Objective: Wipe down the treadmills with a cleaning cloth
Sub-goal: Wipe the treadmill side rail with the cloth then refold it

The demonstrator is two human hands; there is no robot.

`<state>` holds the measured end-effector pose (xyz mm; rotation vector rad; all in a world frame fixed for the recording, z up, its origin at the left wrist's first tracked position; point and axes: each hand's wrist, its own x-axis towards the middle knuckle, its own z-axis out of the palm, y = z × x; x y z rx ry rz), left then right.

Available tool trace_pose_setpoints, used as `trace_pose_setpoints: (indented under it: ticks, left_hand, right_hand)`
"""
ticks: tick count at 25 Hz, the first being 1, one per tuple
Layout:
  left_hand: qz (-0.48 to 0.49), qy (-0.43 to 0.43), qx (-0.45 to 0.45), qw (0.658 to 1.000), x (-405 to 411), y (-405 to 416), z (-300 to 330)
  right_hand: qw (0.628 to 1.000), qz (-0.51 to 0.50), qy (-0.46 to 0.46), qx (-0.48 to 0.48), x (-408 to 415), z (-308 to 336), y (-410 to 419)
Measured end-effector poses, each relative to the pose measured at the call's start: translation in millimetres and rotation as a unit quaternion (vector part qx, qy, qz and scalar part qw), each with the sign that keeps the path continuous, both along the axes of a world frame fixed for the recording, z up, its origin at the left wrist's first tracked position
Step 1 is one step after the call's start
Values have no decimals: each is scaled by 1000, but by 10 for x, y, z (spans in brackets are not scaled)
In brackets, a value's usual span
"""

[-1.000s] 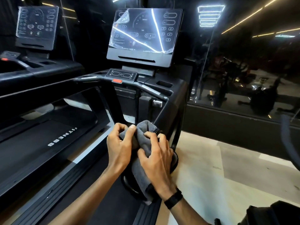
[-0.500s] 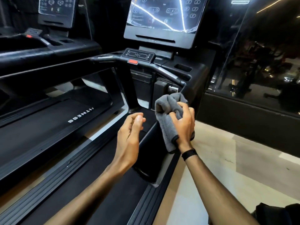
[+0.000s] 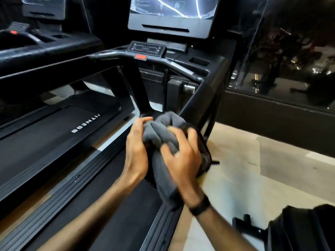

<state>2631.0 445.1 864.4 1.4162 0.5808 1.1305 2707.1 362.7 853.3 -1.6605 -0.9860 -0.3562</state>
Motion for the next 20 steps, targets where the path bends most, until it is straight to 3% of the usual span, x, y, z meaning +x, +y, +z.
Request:
trace_pose_setpoints:
  ticks: [3,8,10,12,14,16,18,20]
  left_hand:
    - [6,25,7,1000,-22,-30,14]
    - [47,77,-7,996,-61,-116,78]
    - [52,75,-13,996,-52,-129,91]
    - [58,67,-20,996,-36,-116,82]
    - [63,58,-27,996,-21,-90,59]
    - [59,54,-33,996,-8,-63,46]
    - [39,39,-27,998,-16,-51,50]
    - [27,39,-8,999,-22,-67,67]
  right_hand:
    - [997,-18,52,-47,482,267,398]
    - [962,-26,271,1,1180,-146,220]
    - [934,-15,356,19,958,-416,11]
    - [922,-27,375,88,402,-568,-177]
    - [930,-39,339,133,-56,-620,-303]
    - [968,-54,206,131,-205,-539,-292]
    - [995,-23,57,77,-104,-329,-119]
    - [998,14,22,63,314,-116,101]
